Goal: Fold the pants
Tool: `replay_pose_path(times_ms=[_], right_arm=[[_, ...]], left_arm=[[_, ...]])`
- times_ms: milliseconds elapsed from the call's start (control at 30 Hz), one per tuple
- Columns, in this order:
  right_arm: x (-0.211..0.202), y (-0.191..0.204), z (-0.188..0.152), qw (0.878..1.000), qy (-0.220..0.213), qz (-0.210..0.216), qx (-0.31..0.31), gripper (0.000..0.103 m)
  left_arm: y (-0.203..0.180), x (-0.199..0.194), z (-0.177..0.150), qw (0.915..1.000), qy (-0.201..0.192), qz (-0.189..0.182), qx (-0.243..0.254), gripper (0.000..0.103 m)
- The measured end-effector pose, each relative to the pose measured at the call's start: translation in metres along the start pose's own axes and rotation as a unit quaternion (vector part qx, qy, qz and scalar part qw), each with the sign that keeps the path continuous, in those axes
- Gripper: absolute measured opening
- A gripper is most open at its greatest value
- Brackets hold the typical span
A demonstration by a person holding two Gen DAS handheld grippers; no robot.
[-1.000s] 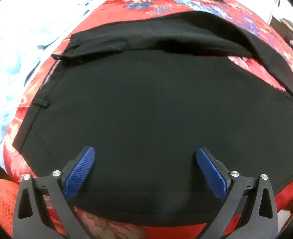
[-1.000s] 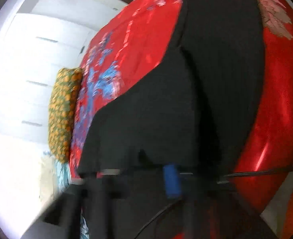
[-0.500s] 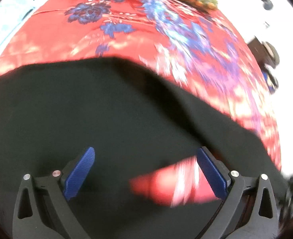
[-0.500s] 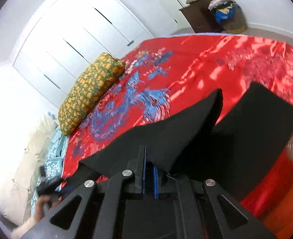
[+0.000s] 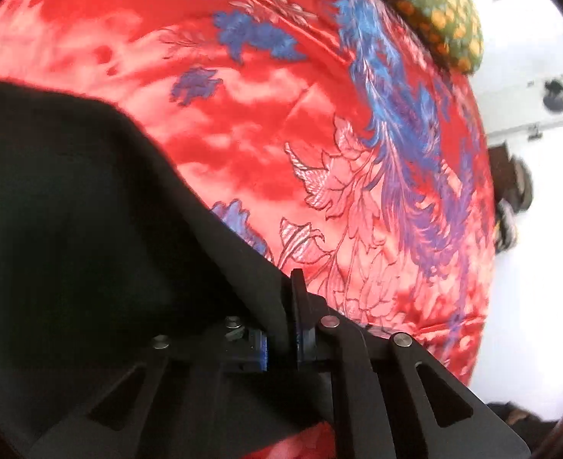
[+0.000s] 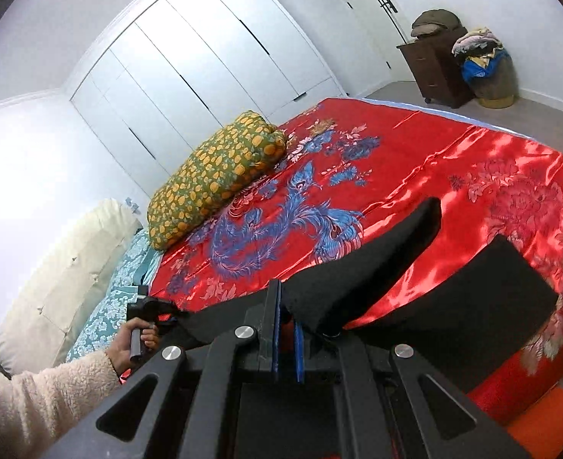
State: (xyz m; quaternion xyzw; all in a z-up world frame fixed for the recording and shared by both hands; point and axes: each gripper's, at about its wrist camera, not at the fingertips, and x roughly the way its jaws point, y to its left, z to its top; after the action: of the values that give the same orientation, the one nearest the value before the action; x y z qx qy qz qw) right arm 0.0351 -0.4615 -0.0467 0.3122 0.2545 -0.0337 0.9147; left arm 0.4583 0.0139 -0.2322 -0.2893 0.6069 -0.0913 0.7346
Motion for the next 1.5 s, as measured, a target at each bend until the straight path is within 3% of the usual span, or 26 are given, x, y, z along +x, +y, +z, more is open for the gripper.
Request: replay_pose_path(times_ms=[133,233,300,367,467,533,633,700,800,1000,1233,1400,1500], right_arm=[[0.016,-0.02,0.025,1.0,0.002,-0.01,0.0,0.006],[0.024,-0.031,0.061,1.0,-0.012,-0.002,0.005,0.006],[0.026,-0.037,0.079,1.0,-0.013,0.013,0.013,0.006],[0.028,-0.045,0.083,1.0,-0.002,0.017,0.016,0.006],[0.045,-0.083,0.056,0.997,0.052,-0.018,0.056,0.006],[0.056,-0.115,0.029,0.99,0.096,-0.057,0.084,0.006],[0.065,-0.157,-0.008,0.972,0.161,-0.105,0.132,0.006],[0.064,-0.175,-0.023,0.961,0.188,-0.122,0.16,0.006],[0.058,-0.188,-0.025,0.957,0.198,-0.141,0.156,0.006],[0.047,-0.177,0.013,0.969,0.17,-0.168,0.063,0.006],[0.033,-0.205,-0.004,0.957,0.188,-0.199,0.094,0.006],[0.025,-0.196,-0.004,0.959,0.177,-0.194,0.104,0.006],[0.015,-0.179,0.0,0.963,0.168,-0.193,0.08,0.006]], left_arm=[[-0.015,-0.054,-0.021,0.9978,-0.061,-0.007,0.026,0.006],[-0.031,-0.127,-0.046,0.9893,-0.134,-0.023,0.053,0.006],[-0.029,-0.181,-0.08,0.9775,-0.193,-0.031,0.079,0.008],[-0.016,-0.208,-0.133,0.9691,-0.223,-0.015,0.103,0.01],[0.006,-0.182,-0.2,0.9721,-0.189,0.05,0.13,0.01],[0.03,-0.14,-0.239,0.9806,-0.121,0.082,0.131,0.01],[0.052,-0.114,-0.26,0.9888,-0.072,0.087,0.097,0.008],[0.05,-0.108,-0.268,0.988,-0.064,0.097,0.101,0.008],[0.036,-0.107,-0.266,0.9865,-0.063,0.096,0.116,0.008],[0.008,-0.1,-0.284,0.9836,-0.06,0.087,0.146,0.008],[0.008,-0.082,-0.296,0.9806,-0.029,0.101,0.166,0.008],[0.011,-0.098,-0.295,0.9855,-0.026,0.083,0.146,0.008],[0.008,-0.104,-0.298,0.9821,-0.037,0.085,0.164,0.008]])
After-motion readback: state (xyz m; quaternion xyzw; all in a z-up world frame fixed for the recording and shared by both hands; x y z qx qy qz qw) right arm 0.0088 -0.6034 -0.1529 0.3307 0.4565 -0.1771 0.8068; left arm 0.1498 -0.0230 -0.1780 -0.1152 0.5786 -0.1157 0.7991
